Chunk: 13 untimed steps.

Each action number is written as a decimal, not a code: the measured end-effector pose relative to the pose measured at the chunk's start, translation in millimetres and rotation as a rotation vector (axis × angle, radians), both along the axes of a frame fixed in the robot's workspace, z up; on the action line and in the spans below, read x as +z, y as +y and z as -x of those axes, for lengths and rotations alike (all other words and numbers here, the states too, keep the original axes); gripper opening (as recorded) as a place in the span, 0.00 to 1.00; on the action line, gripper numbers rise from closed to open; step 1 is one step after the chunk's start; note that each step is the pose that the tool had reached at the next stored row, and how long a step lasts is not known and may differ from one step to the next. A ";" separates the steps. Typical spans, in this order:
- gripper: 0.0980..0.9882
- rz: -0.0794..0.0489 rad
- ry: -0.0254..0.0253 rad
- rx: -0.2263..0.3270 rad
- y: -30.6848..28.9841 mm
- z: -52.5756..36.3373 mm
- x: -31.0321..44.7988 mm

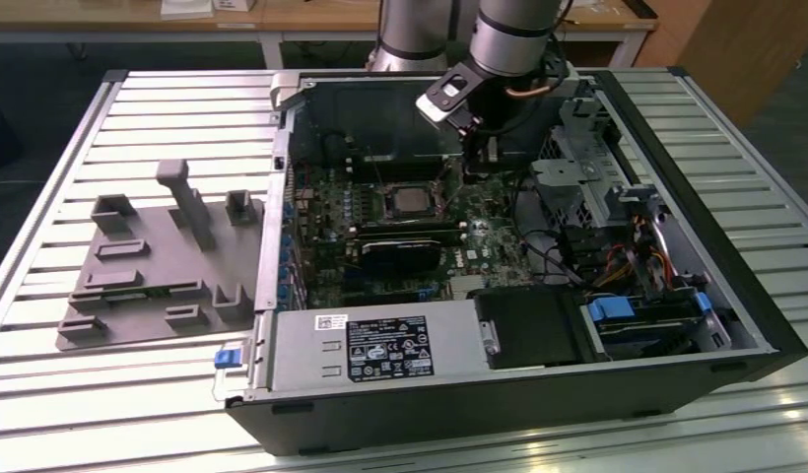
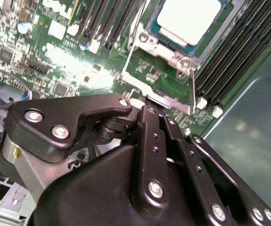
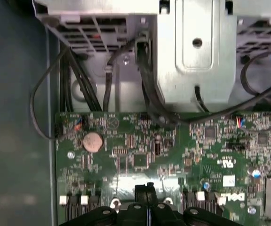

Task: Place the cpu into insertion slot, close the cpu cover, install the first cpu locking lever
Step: 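Place the cpu into insertion slot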

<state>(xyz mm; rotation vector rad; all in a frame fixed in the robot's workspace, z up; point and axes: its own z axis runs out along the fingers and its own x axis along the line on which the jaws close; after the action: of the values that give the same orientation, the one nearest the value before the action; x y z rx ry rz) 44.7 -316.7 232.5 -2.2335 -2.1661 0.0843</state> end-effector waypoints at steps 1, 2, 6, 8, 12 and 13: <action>0.00 0.000 -0.0009 0.000 0.0 2.7 0.0; 0.00 0.000 -0.0019 0.000 0.0 5.4 0.0; 0.00 0.000 -0.0066 0.000 0.1 16.7 0.0; 0.00 0.000 -0.0087 0.000 0.1 21.3 0.0; 0.00 0.000 -0.0120 0.000 0.1 28.5 0.0; 0.00 0.000 -0.0128 0.000 0.1 30.1 0.0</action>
<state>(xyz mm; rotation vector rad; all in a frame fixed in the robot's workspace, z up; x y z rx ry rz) 14.5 -316.6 232.6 -2.2405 -2.1723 0.0702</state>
